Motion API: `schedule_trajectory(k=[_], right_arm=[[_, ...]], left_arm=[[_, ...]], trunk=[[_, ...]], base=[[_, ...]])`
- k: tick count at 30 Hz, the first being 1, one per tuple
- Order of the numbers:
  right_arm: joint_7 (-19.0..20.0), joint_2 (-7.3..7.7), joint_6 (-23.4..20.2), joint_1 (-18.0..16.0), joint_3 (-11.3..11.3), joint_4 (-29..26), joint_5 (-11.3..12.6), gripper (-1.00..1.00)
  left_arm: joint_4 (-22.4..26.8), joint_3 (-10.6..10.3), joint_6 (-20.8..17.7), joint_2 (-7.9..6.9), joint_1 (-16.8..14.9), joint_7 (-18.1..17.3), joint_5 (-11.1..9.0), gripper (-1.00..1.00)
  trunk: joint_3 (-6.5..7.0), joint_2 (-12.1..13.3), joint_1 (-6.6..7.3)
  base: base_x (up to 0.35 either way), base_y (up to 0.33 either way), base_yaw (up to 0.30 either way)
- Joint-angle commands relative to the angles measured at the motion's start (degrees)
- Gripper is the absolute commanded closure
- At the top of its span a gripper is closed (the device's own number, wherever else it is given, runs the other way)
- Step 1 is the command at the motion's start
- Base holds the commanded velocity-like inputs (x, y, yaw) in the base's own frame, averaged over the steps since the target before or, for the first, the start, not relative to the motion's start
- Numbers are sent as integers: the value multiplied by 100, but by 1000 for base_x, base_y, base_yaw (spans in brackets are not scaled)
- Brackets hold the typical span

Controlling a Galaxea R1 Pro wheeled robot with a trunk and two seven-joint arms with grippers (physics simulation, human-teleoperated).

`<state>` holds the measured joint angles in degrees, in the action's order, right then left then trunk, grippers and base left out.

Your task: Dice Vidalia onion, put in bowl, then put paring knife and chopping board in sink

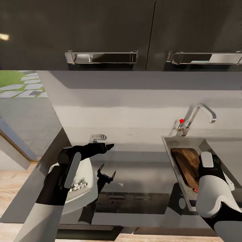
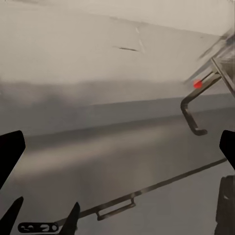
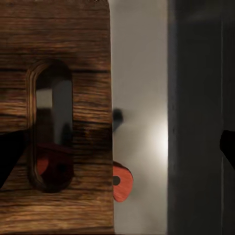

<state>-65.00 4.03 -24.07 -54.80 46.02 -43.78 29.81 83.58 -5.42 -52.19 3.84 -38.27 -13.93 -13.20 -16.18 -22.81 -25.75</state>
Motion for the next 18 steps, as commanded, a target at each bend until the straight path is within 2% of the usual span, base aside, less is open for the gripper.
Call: schedule_trajectory(k=[1,6,13,18], right_arm=[[-27,1,-57,-5,0,-8,16,-100],[-26,1,-77,-5,-7,-8,16,-100],[-23,1,-436,-5,-30,-8,16,-100],[-22,-6,-571,-5,-148,-8,18,-100]], left_arm=[[5,6,-28,3,-5,-22,10,-100],[4,6,-28,3,-5,-22,10,-100],[1,5,-28,3,-5,-22,10,-100],[2,4,-28,3,-5,-22,10,-100]], trunk=[[-2,-11,-4],[35,-11,-4],[79,-11,-4],[109,-11,-4]], base=[[0,0,0],[0,0,0],[0,0,0],[0,0,0]])
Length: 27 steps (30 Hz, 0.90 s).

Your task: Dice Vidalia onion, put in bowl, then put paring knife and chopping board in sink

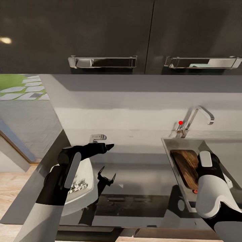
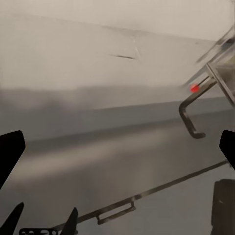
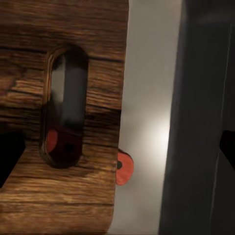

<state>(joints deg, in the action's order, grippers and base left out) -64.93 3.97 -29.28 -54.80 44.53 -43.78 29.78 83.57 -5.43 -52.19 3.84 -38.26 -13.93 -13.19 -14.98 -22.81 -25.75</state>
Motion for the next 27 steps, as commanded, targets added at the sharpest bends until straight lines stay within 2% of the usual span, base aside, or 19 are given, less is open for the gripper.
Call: schedule_trajectory(k=[1,6,13,17,20,27], right_arm=[[-28,0,-64,-5,-52,-7,22,-100],[-28,-4,-81,-5,-268,-7,24,-100],[-28,-34,-120,-5,-769,-7,27,-100],[-25,-42,-406,-5,-975,-23,31,-100],[36,-44,-802,-6,-1065,-120,35,-100],[276,-45,-1275,-10,-1100,-222,36,-100]], left_arm=[[3,3,-28,3,-6,-22,10,-100],[2,4,-28,3,-6,-22,10,-100],[2,1,-26,3,-6,-22,10,-100],[3,1,-27,3,-6,-22,10,-100],[2,0,-26,3,-6,-22,10,-100],[2,-2,-26,3,-6,-22,10,-100]], trunk=[[-5,-11,-4],[24,-11,-4],[56,-11,-4],[71,-11,-4],[84,-11,-4],[117,-11,-4]], base=[[0,0,0],[0,0,0],[0,0,0],[0,0,0],[0,0,0],[0,0,0]])
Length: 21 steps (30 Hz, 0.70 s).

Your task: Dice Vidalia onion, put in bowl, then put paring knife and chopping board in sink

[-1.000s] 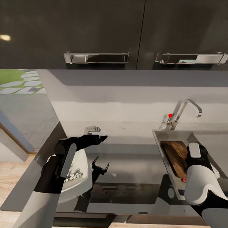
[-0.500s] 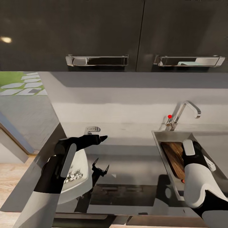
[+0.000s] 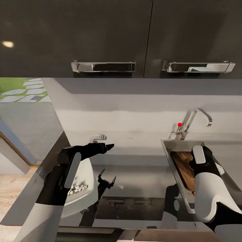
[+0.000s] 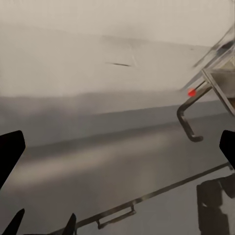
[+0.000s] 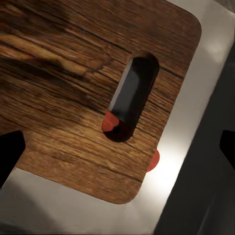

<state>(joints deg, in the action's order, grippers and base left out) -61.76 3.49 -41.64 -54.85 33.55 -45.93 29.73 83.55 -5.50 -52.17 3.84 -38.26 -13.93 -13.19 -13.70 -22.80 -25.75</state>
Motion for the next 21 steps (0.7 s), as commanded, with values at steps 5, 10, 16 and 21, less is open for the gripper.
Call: schedule_trajectory(k=[5,10,16,21], right_arm=[[172,2,-383,-4,-259,-70,42,-100],[258,2,-661,-4,-574,-205,42,-100],[432,2,-1093,-1,-917,-389,39,-100],[666,40,-1250,-6,-1021,-478,36,-100]], left_arm=[[3,5,-29,4,-6,-22,10,-100],[3,5,-30,3,-6,-22,10,-100],[3,4,-24,7,-6,-22,10,-100],[3,-2,-23,10,-6,-22,10,-100]], trunk=[[15,-11,-4],[39,-11,-4],[51,-11,-4],[57,-11,-4]], base=[[0,0,0],[0,0,0],[0,0,0],[0,0,0]])
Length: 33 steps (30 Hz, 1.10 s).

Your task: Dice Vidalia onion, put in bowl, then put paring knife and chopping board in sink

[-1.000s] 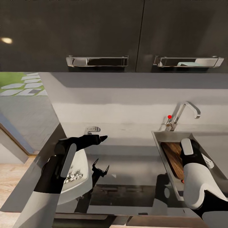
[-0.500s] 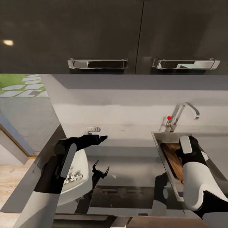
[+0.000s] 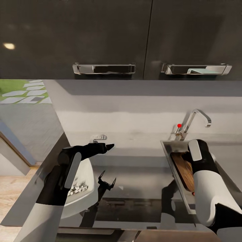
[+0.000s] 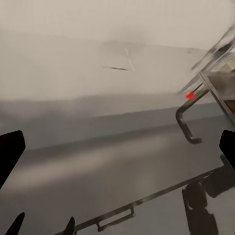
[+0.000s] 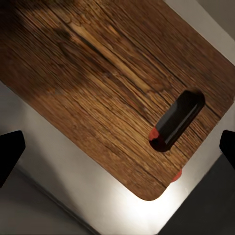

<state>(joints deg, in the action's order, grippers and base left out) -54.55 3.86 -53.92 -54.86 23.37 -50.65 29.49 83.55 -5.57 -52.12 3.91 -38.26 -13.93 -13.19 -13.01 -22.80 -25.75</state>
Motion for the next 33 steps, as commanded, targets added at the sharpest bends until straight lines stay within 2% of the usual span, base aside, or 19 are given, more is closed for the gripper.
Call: schedule_trajectory(k=[1,6,10,13,15,18,25,27,30,32,33], right_arm=[[21,13,-45,-6,-21,-30,59,-100],[149,42,-86,-4,-61,-65,58,-100],[191,149,-107,-4,-128,-75,57,-100],[275,301,-122,-3,-280,-77,57,-100],[421,458,-129,-2,-449,-77,57,-100],[845,751,-134,-1,-691,-77,57,-100],[1666,1229,-136,-2,-895,-77,50,-100],[1915,1343,-136,-1,-1024,-77,49,-100],[2168,1410,-136,0,-1229,-77,46,-100],[2470,1455,-134,11,-1596,-77,42,-100],[2539,1461,-133,12,-1695,-77,42,-100]], left_arm=[[3,5,-28,3,-6,-22,9,-100],[3,4,-29,4,-6,-22,9,-100],[1,6,-28,4,-6,-22,9,-100],[-3,5,-27,4,-6,-22,9,-100],[-4,4,-27,4,-6,-22,9,-100],[-5,4,-27,4,-6,-22,9,-100],[-6,3,-27,4,-6,-22,9,-100],[-6,3,-27,4,-6,-22,9,-100],[-6,3,-27,4,-6,-22,9,-100],[-6,3,-27,4,-6,-22,9,-100],[-6,3,-27,4,-6,-22,9,-100]], trunk=[[-10,-12,-4],[-7,-12,-4],[-6,-12,-4],[-6,-12,-4],[-6,-12,-4],[-6,-12,-4],[-6,-12,-4],[-6,-12,-4],[-6,-12,-4],[-6,-12,-4],[-6,-12,-4]], base=[[0,0,0],[0,0,0],[0,0,0],[0,0,0],[0,0,0],[0,0,0],[0,0,0],[0,0,0],[0,0,0],[0,0,0],[0,0,0]])
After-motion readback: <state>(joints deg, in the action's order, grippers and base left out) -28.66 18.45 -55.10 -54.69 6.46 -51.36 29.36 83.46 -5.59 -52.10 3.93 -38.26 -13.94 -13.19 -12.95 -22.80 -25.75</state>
